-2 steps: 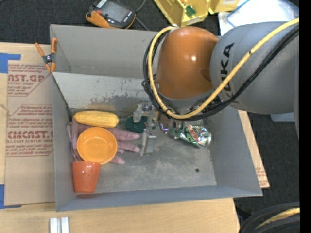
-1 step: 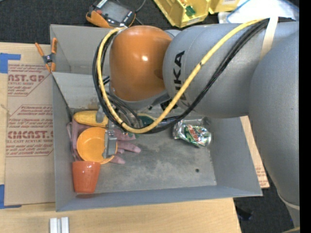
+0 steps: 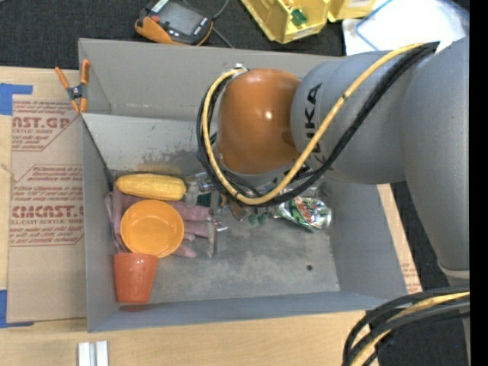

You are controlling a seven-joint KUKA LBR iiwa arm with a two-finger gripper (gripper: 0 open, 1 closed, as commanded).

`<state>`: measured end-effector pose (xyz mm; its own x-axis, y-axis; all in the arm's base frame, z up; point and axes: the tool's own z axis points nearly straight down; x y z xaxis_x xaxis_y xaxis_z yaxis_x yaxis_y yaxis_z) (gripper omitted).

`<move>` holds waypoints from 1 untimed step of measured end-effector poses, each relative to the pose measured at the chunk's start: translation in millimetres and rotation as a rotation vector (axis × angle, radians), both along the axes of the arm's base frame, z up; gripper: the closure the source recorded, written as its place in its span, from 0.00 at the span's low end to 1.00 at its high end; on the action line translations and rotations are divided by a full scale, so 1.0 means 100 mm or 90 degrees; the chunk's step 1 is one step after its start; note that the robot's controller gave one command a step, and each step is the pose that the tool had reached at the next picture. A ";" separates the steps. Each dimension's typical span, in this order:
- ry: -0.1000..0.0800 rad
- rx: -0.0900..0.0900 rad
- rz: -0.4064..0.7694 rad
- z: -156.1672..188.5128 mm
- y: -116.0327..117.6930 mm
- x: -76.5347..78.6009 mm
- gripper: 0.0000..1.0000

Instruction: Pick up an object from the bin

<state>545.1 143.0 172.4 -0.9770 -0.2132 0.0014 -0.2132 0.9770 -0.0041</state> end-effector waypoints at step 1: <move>-0.007 0.009 0.020 0.04 0.28 -0.15 0.00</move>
Offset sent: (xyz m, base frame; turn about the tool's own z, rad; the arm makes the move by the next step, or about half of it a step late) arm -0.0048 -0.0052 -0.1024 -0.1443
